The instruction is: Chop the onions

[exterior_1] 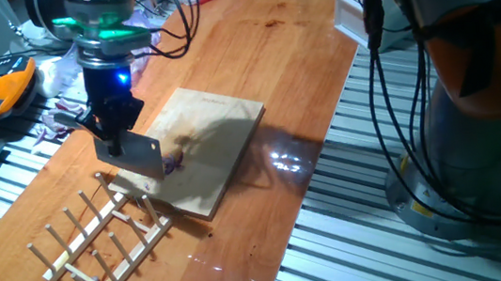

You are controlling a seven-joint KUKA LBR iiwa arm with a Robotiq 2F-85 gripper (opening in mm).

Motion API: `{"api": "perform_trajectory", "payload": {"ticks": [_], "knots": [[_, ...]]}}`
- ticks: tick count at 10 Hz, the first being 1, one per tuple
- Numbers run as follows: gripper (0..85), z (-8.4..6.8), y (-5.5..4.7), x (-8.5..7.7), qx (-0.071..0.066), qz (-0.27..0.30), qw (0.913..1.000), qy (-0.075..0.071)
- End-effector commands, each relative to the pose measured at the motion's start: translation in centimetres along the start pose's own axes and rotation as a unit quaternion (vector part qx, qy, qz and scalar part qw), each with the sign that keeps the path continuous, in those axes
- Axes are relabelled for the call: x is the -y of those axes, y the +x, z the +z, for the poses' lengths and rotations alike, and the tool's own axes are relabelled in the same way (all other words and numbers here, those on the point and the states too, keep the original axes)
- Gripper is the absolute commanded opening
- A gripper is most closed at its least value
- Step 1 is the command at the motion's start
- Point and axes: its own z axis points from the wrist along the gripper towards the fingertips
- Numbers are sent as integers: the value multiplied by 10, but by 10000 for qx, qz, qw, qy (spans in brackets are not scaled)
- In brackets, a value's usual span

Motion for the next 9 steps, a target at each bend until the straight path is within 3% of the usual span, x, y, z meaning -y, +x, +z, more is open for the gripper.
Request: {"api": "perform_trajectory", "payload": {"ticks": [1, 4, 5, 6, 9], "knots": [[0, 0, 0, 0, -40, -97, 9999, 99], [0, 0, 0, 0, 53, -175, 9997, 182], [0, 0, 0, 0, 62, -281, 9990, 328], [0, 0, 0, 0, -81, -421, 9983, 383], [0, 0, 0, 0, -119, -458, 9981, 397]]}}
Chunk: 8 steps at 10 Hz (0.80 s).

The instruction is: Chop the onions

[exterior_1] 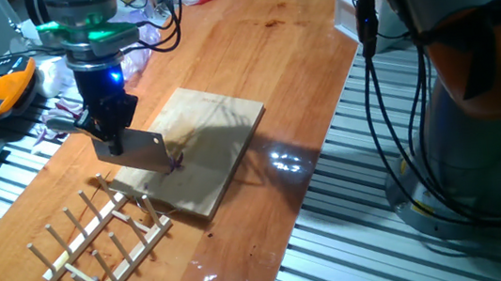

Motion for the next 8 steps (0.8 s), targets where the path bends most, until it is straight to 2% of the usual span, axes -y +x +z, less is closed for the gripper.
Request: {"api": "perform_trajectory", "payload": {"ticks": [1, 2, 4, 6, 7, 8], "knots": [[0, 0, 0, 0, 11, -77, 10000, -3], [0, 0, 0, 0, 42, -100, 9999, 2], [0, 0, 0, 0, 18, 0, 10000, -11], [0, 0, -3, 1, 49, 2, 10000, 62], [0, 0, -3, 2, 44, -30, 10000, 17], [0, 0, -3, 2, 62, -83, 9999, 46]]}}
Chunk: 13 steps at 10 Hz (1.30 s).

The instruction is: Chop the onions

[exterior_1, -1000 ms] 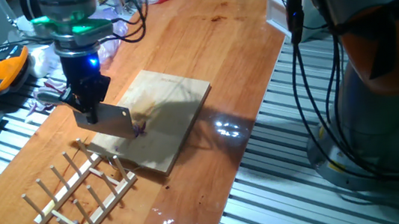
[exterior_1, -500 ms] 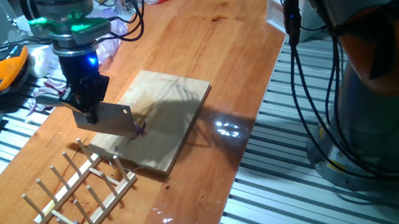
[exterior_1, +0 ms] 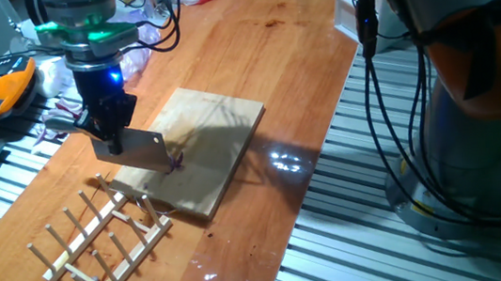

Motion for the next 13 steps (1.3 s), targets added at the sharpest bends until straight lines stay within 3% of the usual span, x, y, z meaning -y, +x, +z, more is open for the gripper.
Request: {"api": "perform_trajectory", "payload": {"ticks": [1, 2, 3, 4, 5, 6, 7, 8, 9, 11, 13], "knots": [[0, 0, 0, 0, 6, 33, 10000, -12], [0, 0, 0, 0, 49, -58, 9995, 292], [0, 0, 0, 0, 7, -327, 9992, 242], [0, 0, 0, 0, 395, -422, 9971, 497], [0, 0, 0, 0, 300, -479, 9972, 489], [0, 0, 0, -6, 257, -157, 9993, 230], [0, 0, -1, -40, 242, 59, 9991, 334], [0, 2, 3, -67, 277, 176, 9976, 605], [0, 13, 8, -77, 425, 136, 9969, 643], [0, 19, 1, -79, 355, 87, 9980, 522], [0, 31, -3, -86, 389, 92, 9977, 549]]}}
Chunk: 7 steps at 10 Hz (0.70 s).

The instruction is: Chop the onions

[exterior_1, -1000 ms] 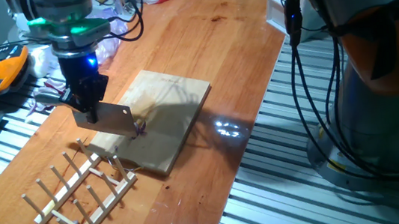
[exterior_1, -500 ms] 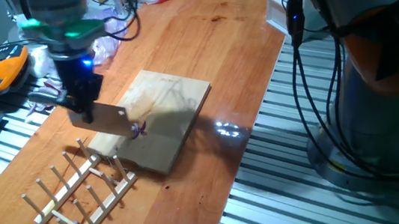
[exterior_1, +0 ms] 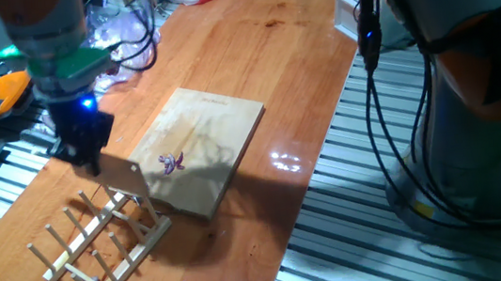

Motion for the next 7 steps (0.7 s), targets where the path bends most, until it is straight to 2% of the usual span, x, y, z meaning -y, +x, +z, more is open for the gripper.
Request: {"api": "perform_trajectory", "payload": {"ticks": [1, 2, 3, 4, 5, 7], "knots": [[0, 8, 2, -17, 45, -36, 9999, 91], [0, 10, 0, -14, 66, -72, 9997, 213], [0, 11, -3, -4, 66, -126, 9997, 221], [0, 11, -6, 9, 20, -196, 9998, 79], [0, 10, -7, 14, -31, -222, 9997, -47], [0, 8, -5, 13, -7, -191, 9998, -41]]}}
